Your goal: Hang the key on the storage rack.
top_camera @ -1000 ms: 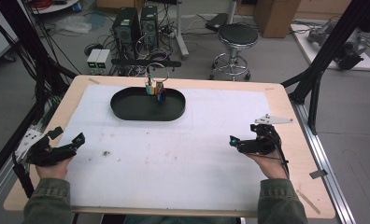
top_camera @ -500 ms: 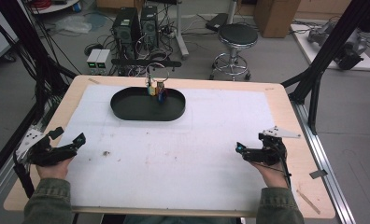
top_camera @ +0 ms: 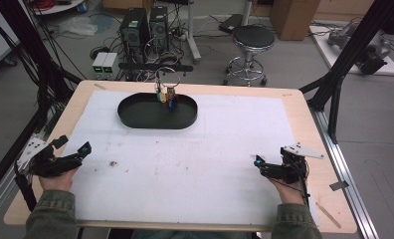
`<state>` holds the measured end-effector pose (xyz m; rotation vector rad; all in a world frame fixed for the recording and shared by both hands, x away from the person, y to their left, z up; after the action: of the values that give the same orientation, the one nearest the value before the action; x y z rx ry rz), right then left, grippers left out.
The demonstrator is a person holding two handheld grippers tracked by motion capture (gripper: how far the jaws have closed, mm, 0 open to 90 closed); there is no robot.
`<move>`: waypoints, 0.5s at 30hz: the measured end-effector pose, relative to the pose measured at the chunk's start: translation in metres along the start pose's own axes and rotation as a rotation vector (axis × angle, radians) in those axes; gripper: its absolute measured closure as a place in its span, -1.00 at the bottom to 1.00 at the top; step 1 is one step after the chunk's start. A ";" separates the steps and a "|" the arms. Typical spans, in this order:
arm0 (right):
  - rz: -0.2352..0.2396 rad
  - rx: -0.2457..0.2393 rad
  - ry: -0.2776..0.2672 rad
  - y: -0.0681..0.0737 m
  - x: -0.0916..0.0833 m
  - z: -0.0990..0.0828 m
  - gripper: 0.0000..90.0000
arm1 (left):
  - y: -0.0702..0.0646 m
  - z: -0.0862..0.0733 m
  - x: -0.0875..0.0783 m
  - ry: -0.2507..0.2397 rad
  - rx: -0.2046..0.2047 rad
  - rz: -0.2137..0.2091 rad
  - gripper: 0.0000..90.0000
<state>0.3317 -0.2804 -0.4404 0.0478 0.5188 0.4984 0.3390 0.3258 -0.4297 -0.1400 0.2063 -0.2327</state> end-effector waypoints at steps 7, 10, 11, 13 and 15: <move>-0.062 -0.017 -0.072 -0.001 -0.009 0.002 -0.99 | 0.000 -0.001 0.001 0.005 -0.003 -0.005 -0.95; -0.084 -0.031 -0.084 -0.001 -0.010 0.001 -0.99 | 0.000 -0.001 0.001 0.004 -0.006 -0.009 -0.95; -0.099 -0.047 -0.096 -0.001 -0.011 0.001 -0.99 | 0.000 -0.001 0.001 0.004 -0.007 -0.011 -0.95; -0.111 -0.039 -0.119 0.001 -0.012 0.002 -0.99 | -0.001 -0.001 0.002 0.005 -0.006 -0.013 -0.95; -0.137 -0.041 -0.156 0.000 -0.015 0.005 -0.99 | -0.001 -0.001 0.002 0.006 -0.009 -0.015 -0.95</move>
<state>0.3227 -0.2868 -0.4294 0.0111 0.3563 0.3676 0.3406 0.3244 -0.4309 -0.1501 0.2128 -0.2474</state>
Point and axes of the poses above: each handheld gripper's, and its own axes: x roughly forward along the jaws, z roughly out of its top, y roughly to its left, the point moved 6 cm from there along x, roughly forward along the jaws, and after that the axes turned 8 degrees about z, right-handed, at the moved point
